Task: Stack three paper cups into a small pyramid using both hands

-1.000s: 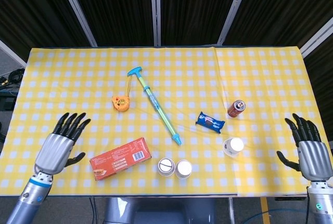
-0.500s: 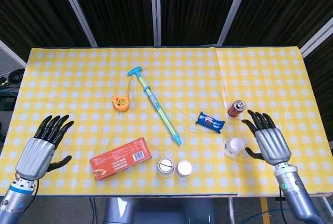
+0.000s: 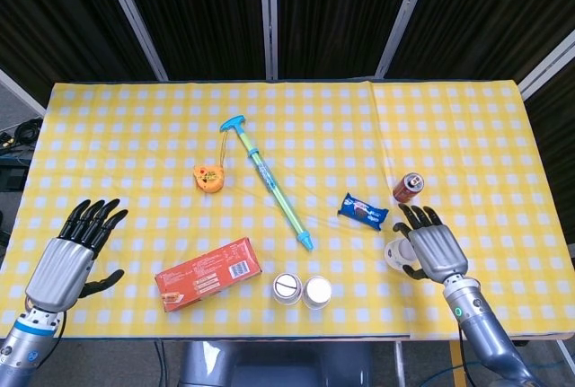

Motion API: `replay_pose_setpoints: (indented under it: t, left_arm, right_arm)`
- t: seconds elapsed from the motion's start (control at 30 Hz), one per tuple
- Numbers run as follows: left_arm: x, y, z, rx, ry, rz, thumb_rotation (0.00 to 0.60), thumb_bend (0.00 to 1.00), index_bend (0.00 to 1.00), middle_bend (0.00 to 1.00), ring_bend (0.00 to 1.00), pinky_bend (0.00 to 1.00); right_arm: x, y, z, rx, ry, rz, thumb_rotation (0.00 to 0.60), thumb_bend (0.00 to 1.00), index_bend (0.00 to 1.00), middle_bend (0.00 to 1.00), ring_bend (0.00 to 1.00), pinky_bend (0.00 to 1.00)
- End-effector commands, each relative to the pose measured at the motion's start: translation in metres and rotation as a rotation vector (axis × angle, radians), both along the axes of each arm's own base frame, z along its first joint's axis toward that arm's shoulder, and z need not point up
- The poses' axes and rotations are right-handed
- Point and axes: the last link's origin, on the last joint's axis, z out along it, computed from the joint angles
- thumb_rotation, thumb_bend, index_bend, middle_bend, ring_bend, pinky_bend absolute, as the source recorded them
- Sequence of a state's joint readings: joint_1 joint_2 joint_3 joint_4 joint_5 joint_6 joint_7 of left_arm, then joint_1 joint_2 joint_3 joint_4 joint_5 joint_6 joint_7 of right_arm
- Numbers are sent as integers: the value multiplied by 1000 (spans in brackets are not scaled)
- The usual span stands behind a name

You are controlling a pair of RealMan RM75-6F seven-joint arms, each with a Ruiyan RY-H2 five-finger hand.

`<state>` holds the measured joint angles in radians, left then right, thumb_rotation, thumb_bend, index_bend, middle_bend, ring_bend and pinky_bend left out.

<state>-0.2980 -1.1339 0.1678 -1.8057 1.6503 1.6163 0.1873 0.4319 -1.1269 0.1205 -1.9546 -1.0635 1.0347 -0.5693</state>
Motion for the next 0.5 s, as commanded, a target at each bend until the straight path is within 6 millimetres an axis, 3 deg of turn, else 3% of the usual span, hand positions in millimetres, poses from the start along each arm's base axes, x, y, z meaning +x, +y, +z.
replay_pose_setpoints:
  t: [0.03, 0.5]
  left_arm:
    - [0, 0, 0, -1, 0, 0, 600, 151, 73, 0, 0, 0]
    - [0, 1, -1, -7, -3, 1, 600, 151, 72, 0, 0, 0]
  right_arm:
    - [-4, -1, -2, -1, 11, -10, 600, 146, 333, 0, 0, 0]
    - [-22, -7, -13, -11, 32, -45, 600, 145, 345, 0, 0, 0]
